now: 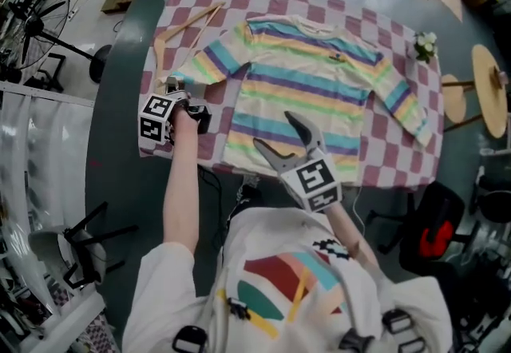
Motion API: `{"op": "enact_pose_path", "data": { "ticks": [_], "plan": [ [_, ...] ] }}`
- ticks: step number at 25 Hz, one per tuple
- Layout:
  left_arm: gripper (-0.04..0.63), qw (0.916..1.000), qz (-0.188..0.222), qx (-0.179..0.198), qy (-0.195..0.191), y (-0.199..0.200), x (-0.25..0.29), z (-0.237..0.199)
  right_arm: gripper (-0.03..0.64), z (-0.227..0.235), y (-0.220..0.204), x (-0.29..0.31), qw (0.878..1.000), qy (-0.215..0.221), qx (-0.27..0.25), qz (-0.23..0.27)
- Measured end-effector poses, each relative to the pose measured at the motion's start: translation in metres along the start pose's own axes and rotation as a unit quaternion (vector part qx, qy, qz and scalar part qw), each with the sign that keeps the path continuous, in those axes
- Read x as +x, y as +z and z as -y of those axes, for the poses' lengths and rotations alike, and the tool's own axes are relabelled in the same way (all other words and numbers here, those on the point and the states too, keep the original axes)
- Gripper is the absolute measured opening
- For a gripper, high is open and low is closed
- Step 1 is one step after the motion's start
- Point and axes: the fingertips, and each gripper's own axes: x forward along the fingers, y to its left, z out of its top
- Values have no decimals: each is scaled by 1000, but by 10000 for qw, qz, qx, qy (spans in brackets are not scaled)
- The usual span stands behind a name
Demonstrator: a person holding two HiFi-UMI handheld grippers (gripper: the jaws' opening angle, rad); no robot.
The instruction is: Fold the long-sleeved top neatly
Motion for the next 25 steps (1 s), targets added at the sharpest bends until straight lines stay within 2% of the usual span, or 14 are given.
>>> {"op": "enact_pose_path", "data": {
  "ticks": [4,7,10,13,15,17,19,22,23,25],
  "plan": [
    [14,9955,-177,771,-520,-5,20,75,347,12,-1,-13,9994,-205,238,139],
    [14,9826,-250,1567,-967,-19,23,138,347,26,-7,-27,9984,-338,413,190],
    [14,9584,-356,2432,-1451,-49,26,205,347,43,-14,-41,9968,-487,585,256],
    [14,9238,-538,3283,-1894,-99,26,266,347,61,-25,-58,9945,-642,761,321],
    [14,8946,-683,3875,-2119,-141,24,298,347,76,-34,-72,9929,-747,864,342],
    [14,8592,-846,4492,-2299,-188,23,323,347,94,-45,-86,9909,-858,979,343],
    [14,8131,-1024,5186,-2439,-241,22,342,347,113,-58,-101,9885,-977,1105,330],
    [14,7356,-1347,6132,-2543,-324,20,357,347,141,-79,-122,9847,-1146,1283,270],
    [14,7127,-1476,6369,-2543,-351,21,356,347,150,-86,-129,9835,-1195,1338,242],
    [14,6744,-1701,6714,-2559,-403,26,349,347,166,-100,-142,9809,-1298,1438,188]
  ]
}}
